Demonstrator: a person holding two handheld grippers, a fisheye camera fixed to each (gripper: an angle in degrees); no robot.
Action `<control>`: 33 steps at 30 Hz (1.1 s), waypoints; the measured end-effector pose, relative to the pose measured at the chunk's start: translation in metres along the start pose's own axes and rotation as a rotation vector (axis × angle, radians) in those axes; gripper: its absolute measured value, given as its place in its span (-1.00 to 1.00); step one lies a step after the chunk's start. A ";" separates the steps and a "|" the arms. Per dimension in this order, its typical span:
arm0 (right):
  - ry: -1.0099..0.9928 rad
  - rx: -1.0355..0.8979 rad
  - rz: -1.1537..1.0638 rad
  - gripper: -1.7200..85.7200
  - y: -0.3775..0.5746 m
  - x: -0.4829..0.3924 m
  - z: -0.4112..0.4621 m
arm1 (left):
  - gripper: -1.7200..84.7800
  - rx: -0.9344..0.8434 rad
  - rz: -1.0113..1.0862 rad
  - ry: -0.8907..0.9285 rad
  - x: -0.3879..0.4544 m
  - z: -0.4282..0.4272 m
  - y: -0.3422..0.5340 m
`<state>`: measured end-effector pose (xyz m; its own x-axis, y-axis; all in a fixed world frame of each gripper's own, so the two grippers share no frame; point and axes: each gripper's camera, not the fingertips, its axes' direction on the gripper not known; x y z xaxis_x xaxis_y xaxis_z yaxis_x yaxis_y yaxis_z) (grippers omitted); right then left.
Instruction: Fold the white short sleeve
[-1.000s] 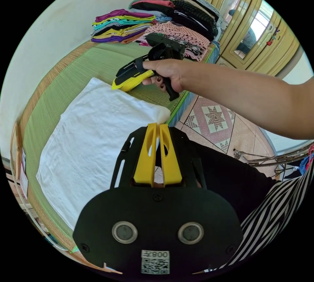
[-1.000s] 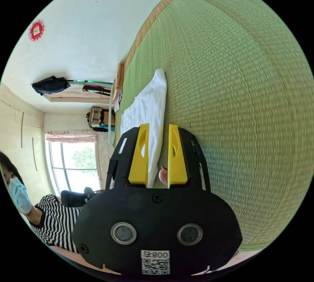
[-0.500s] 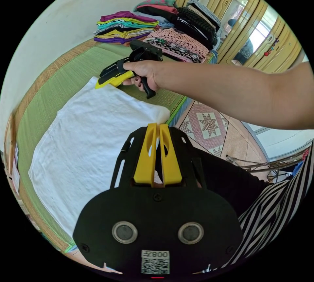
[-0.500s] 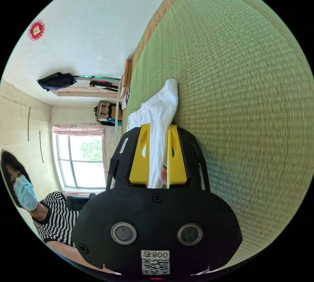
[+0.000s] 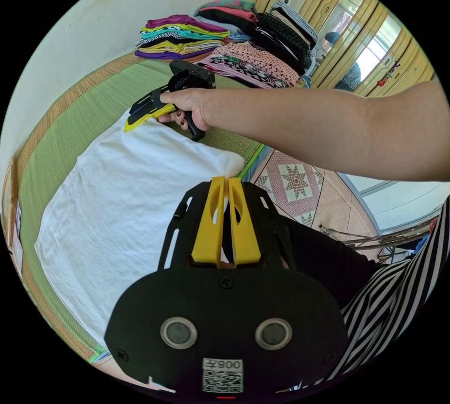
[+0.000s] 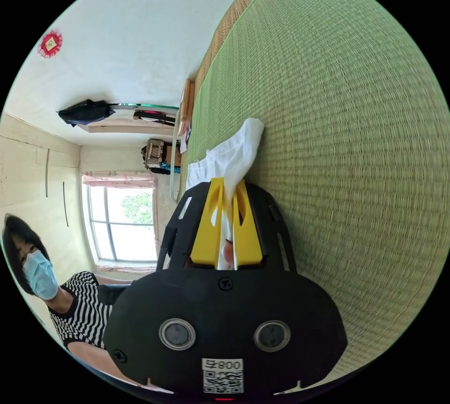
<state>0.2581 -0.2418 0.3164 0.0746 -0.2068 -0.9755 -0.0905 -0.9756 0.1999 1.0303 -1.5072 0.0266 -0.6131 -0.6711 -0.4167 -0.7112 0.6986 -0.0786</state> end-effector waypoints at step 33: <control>0.106 0.146 0.115 -0.95 0.001 -0.017 -0.137 | -0.94 0.070 -0.016 0.161 0.035 0.177 0.054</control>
<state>0.3929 -0.2492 0.3457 0.1590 -0.3306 -0.9303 -0.2465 -0.9257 0.2868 1.0314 -1.4489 -0.1527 -0.6535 -0.7092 -0.2645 -0.6988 0.6996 -0.1494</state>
